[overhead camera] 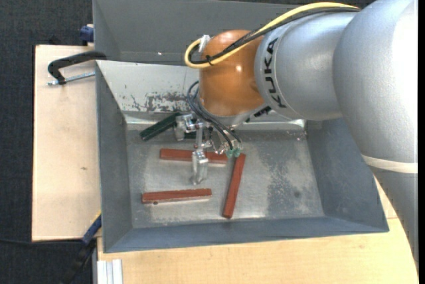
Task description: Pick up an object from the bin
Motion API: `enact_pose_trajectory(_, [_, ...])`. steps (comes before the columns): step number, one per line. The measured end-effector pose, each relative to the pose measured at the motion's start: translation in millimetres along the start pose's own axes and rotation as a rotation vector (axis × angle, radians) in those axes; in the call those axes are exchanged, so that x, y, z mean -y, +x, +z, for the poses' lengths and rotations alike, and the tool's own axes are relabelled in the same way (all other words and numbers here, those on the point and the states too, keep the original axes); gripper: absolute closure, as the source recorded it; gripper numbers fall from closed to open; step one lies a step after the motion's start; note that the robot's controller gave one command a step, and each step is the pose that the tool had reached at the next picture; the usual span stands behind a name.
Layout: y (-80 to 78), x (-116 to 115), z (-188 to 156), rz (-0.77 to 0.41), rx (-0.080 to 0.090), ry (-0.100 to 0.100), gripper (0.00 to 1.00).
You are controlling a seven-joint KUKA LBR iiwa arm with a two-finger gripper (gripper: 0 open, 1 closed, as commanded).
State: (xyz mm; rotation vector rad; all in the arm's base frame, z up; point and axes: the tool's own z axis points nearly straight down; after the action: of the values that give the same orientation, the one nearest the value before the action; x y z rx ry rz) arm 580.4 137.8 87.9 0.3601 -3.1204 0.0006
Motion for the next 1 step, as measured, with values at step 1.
enact_pose_trajectory(1, [0.9, 3.3, 16.1, 0.150, 0.007, -0.003, 1.00])
